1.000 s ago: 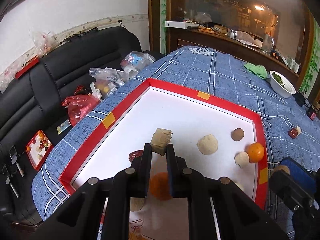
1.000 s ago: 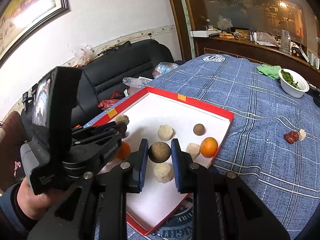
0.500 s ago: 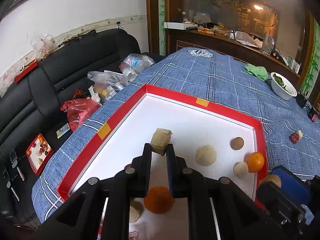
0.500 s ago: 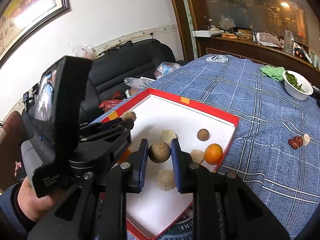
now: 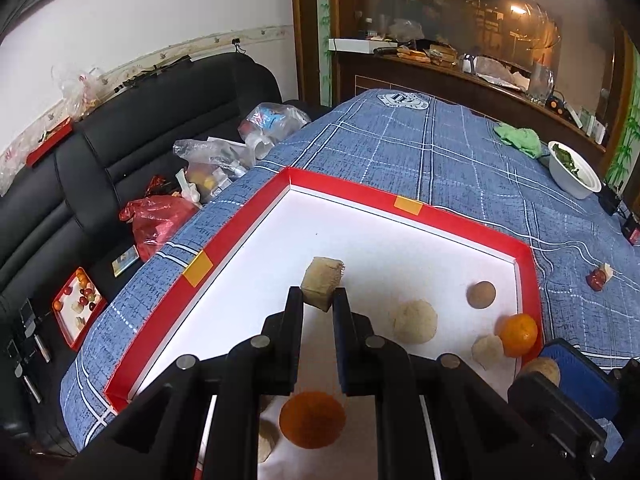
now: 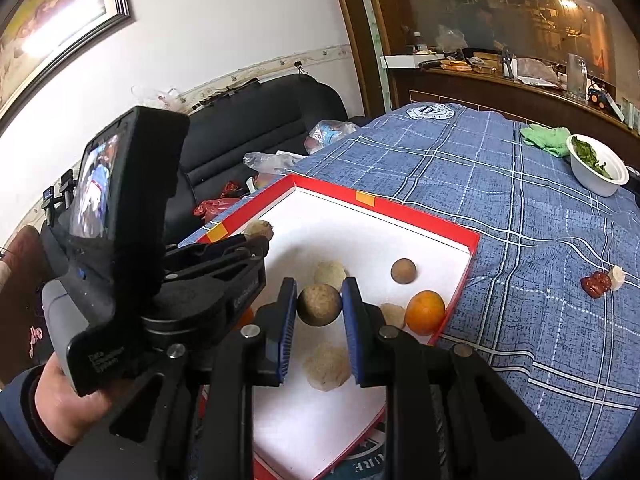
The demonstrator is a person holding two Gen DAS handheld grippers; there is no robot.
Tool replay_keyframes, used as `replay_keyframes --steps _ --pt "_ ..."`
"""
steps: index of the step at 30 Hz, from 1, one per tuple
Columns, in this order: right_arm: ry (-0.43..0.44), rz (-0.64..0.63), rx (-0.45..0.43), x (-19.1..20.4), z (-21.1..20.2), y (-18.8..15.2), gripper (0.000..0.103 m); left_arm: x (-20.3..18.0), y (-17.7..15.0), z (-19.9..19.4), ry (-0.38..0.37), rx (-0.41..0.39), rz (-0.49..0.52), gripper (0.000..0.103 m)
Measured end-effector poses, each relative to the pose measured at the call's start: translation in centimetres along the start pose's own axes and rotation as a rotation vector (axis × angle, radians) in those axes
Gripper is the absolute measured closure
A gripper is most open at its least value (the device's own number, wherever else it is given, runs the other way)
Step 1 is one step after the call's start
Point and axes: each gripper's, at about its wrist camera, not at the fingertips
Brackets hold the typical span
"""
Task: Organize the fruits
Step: 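Lower the held items into the tray and open both tools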
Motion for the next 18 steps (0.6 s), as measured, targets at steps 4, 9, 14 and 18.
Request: replay_keyframes --steps 4,9,14,18 --pt "0.000 0.008 0.009 -0.17 0.31 -0.11 0.078 -0.11 0.06 0.27 0.003 0.005 0.000 0.091" --pt "0.001 0.010 0.016 -0.17 0.61 -0.15 0.078 -0.36 0.06 0.52 0.005 0.011 0.001 0.091" --pt "0.005 0.013 0.018 -0.13 0.71 -0.06 0.078 -0.49 0.12 0.82 0.010 0.017 -0.002 0.091" --pt "0.006 0.015 0.021 -0.12 0.94 -0.01 0.078 -0.52 0.20 1.07 0.012 0.023 -0.005 0.091"
Point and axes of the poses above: each gripper's, at about its wrist camera, not at the fingertips, and z roughly the way its jaws point, x to its left, y to its top, and after that the axes turned 14 degrees about -z, right-handed
